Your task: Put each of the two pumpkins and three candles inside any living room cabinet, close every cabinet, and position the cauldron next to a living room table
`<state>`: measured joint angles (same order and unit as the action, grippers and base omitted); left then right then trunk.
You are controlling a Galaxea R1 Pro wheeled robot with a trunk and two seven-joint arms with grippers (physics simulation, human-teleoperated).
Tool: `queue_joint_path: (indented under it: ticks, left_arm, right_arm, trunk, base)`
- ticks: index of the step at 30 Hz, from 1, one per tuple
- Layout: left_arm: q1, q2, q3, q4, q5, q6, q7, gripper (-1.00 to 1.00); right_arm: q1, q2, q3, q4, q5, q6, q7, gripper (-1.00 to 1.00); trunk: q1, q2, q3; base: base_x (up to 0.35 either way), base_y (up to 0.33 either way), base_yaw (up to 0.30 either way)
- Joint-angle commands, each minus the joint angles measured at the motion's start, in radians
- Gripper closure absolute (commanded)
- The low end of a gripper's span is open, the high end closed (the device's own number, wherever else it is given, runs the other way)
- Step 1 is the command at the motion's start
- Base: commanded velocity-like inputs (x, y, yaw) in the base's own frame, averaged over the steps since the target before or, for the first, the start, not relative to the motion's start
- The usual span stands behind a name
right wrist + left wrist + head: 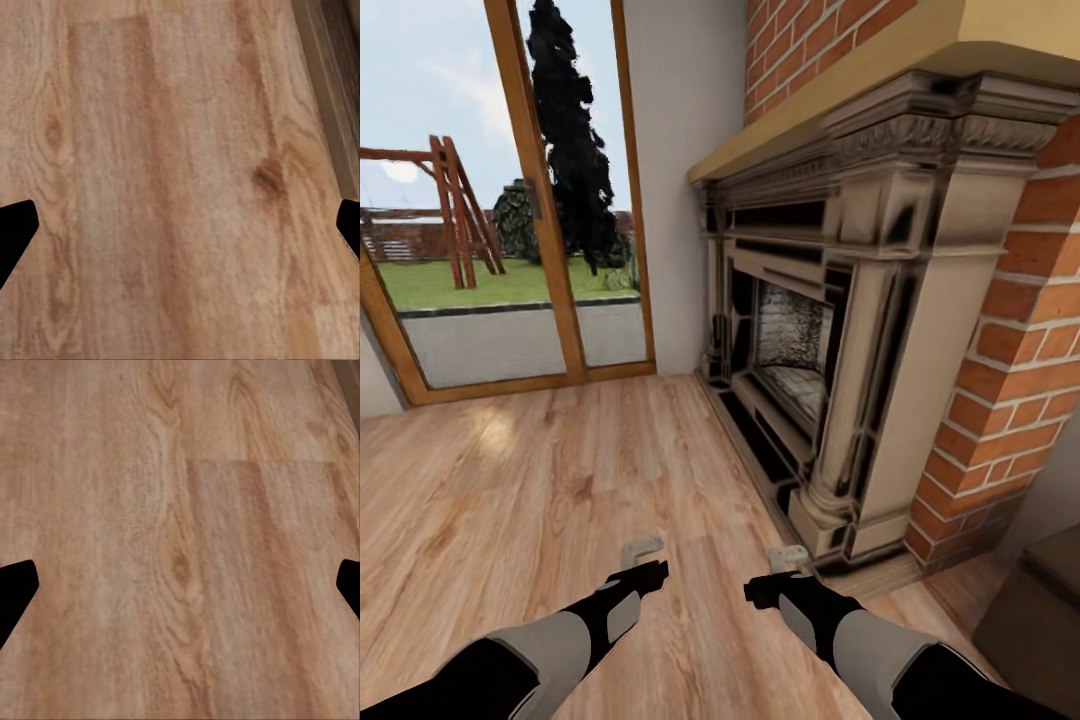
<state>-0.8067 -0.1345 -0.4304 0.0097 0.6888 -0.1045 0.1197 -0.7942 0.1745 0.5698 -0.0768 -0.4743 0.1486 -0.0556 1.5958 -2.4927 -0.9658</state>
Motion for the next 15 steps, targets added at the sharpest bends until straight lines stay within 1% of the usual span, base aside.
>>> queue_joint_path:
  ticks: [1,3,6,15]
  left_arm:
    - [-0.001,-0.001,-0.008,0.001,0.006,-0.003,0.003,-1.00]
    - [0.000,-0.001,-0.008,0.001,0.006,-0.003,0.003,-1.00]
    - [0.000,-0.001,-0.008,0.001,0.006,-0.003,0.003,-1.00]
    - [0.000,-0.001,-0.008,0.001,0.006,-0.003,0.003,-1.00]
  right_arm:
    - [0.000,0.000,0.008,-0.001,-0.009,0.005,-0.006,-1.00]
    - [0.000,0.000,0.008,-0.001,-0.009,0.005,-0.006,-1.00]
    - [0.000,0.000,0.008,-0.001,-0.009,0.005,-0.005,-1.00]
    - [0.000,0.000,0.009,-0.001,-0.007,0.005,-0.004,-1.00]
  trunk:
    - [0.000,0.000,0.000]
    - [0.000,0.000,0.001]
    - [0.000,0.000,0.002]
    - [0.000,0.000,0.002]
  base:
    - [0.328,0.000,0.197]
    - [0.328,0.000,0.121]
    - [0.328,0.067,0.029]
    - [0.324,0.163,0.002]
